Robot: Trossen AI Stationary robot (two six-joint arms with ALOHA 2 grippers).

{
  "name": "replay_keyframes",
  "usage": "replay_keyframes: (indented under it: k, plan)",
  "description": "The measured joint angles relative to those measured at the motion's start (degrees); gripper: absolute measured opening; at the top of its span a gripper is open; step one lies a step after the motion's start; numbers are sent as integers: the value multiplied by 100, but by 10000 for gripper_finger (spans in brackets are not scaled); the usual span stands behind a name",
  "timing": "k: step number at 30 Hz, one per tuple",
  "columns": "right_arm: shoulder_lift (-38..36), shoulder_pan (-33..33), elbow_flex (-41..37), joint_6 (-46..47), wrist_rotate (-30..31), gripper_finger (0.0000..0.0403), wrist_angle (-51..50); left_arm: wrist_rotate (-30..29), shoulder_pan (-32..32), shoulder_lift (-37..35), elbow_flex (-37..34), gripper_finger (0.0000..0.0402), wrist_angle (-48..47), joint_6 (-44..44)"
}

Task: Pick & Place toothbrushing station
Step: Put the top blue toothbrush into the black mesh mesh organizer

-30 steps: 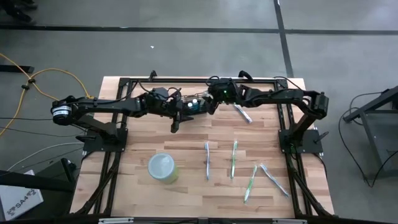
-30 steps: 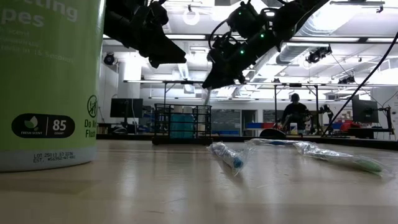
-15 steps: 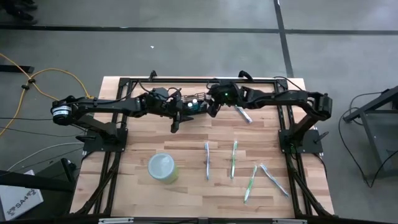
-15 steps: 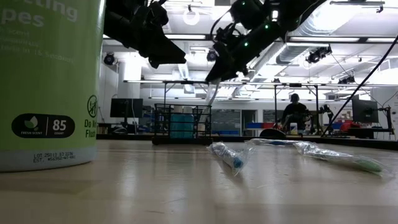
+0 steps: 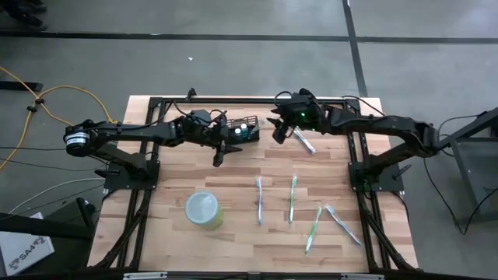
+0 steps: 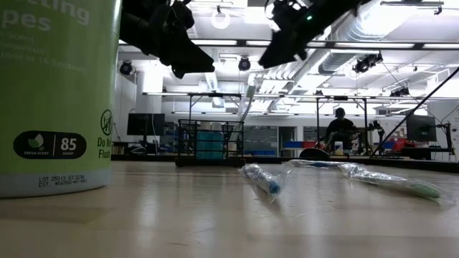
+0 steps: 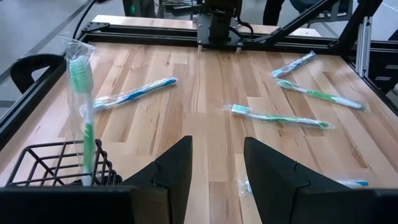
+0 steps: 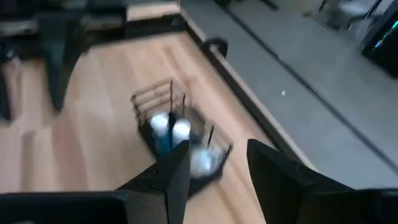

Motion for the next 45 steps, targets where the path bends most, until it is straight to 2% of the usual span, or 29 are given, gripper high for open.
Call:
replay_keyframes:
  k: [6,14,21,29,36,45]
  plan:
    - [-166,103,-2,536,-6,150,-1456,2,0,0,0,141,0,0]
    - [-175,461,-2,2044,-50,150,-2928,-2,-39,0,0,141,-23,-20]
    - [-175,1059,-2,2865,24,144,-3051,0,-219,0,0,141,-42,-17]
    - [-175,1467,-1,3014,583,136,-3184,-1,-270,0,0,141,-46,-149]
    - [-175,1476,-122,3370,1178,136,-3800,2,-310,0,0,141,-59,-123]
    - [-81,971,-838,3459,1020,136,-3685,0,-310,0,0,141,-59,-105]
